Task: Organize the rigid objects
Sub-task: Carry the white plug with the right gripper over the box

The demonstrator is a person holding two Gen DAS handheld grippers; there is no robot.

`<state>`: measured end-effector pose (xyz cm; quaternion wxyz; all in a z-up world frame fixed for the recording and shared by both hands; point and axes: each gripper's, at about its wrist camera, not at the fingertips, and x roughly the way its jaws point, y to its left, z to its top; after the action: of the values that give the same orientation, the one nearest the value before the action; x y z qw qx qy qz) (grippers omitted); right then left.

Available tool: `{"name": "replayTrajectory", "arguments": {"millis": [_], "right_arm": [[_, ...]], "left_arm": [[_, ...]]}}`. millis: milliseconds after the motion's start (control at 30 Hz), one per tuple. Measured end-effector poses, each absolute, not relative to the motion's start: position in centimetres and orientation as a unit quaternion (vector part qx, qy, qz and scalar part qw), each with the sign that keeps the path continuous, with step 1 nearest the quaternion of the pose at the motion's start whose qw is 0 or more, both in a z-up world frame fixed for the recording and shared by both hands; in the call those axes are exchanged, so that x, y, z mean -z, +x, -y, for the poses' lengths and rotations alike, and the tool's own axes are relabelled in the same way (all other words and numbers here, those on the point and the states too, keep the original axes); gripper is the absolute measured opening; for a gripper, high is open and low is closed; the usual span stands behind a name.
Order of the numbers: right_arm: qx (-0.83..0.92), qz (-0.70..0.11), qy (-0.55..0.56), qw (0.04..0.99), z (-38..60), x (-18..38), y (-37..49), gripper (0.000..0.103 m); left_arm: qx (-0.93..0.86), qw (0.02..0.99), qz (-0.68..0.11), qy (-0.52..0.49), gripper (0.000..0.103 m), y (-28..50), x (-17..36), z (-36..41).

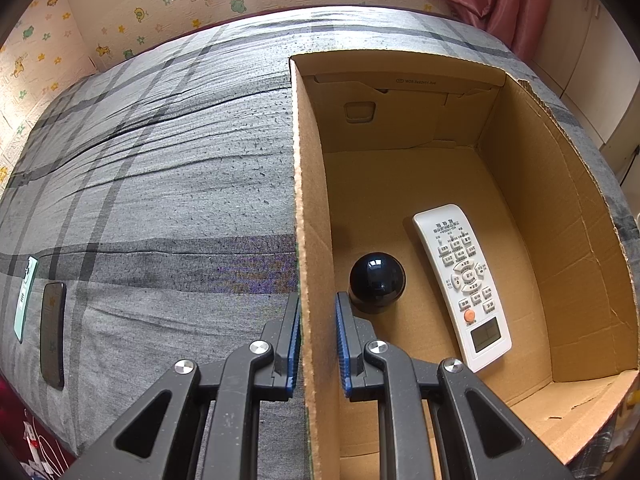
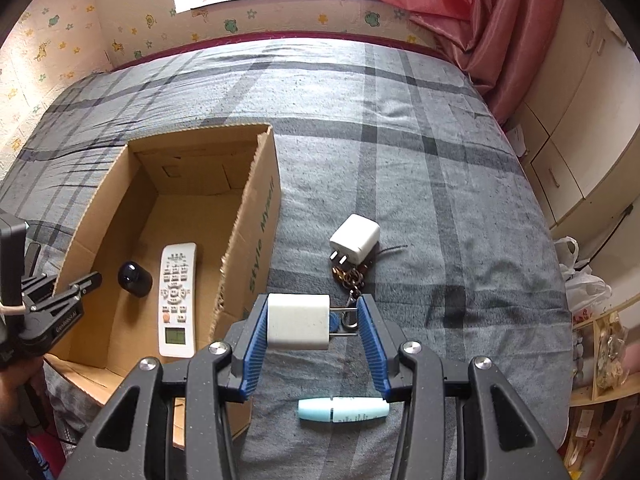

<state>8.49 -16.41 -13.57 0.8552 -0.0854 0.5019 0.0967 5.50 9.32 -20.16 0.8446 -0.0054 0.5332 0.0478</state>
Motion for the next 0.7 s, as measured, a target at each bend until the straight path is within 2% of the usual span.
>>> {"name": "replayTrajectory", "arguments": {"millis": [700], "right_arm": [[-0.170,-0.493,-0.117,0.845,7.5,13.4,9.9,0.047]], "left_arm": [[-0.041,0.846,-0.532,-0.004,0.017,5.4,20.2,-9.5]]}}
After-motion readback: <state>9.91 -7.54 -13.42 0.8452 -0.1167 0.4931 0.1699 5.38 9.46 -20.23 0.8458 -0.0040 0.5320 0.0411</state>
